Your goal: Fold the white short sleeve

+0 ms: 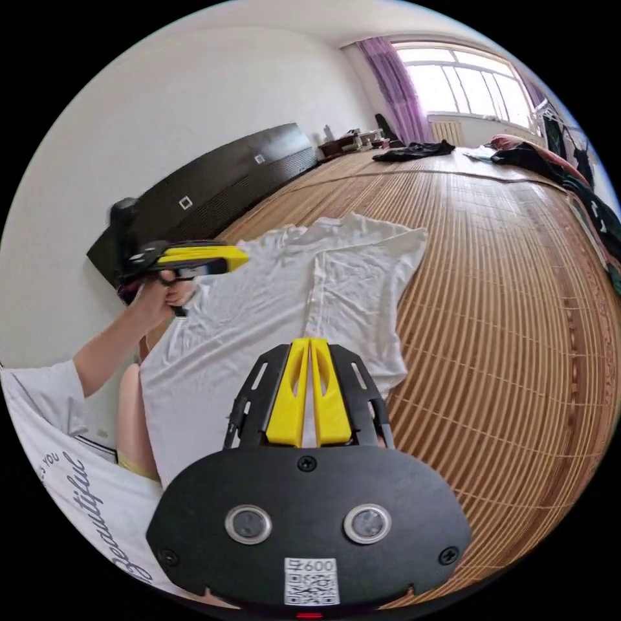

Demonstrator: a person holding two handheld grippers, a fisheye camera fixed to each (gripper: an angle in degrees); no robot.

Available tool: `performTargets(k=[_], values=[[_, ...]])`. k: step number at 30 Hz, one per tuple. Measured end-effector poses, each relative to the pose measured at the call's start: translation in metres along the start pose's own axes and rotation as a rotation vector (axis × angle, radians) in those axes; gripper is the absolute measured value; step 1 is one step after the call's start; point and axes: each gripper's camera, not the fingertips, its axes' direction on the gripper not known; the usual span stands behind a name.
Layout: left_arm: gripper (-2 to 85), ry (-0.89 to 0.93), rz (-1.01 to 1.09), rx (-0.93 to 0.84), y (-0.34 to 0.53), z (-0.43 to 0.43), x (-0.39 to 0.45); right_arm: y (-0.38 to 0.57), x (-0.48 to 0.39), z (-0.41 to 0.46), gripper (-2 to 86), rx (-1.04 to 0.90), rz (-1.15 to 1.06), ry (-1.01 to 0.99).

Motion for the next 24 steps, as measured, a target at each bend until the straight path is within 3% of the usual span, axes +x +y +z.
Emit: performTargets(k=[4,7,11,13,18,24], values=[[0.3,-0.197,-0.039,-0.005,0.155,-0.094,0.052,-0.001,-0.007,0.025,-0.8,-0.039,-0.002,0.058],[0.4,-0.308,-0.106,-0.006,0.24,-0.14,0.069,-0.006,0.003,0.033,-0.8,0.059,0.075,0.06],[0.3,-0.281,-0.294,0.093,0.318,-0.179,0.056,-0.02,0.014,0.099,-0.8,-0.094,0.093,0.208],[0.3,-0.257,-0.338,0.166,0.34,-0.192,0.05,-0.033,0.013,0.109,-0.9,-0.129,0.102,0.24],[0.3,-0.288,-0.38,0.283,0.362,-0.207,0.022,-0.076,0.012,0.139,-0.8,-0.001,0.129,0.239],[0.2,-0.149,-0.394,0.358,0.356,-0.202,-0.04,-0.126,0.048,0.24,-0.9,-0.053,0.156,0.391]])
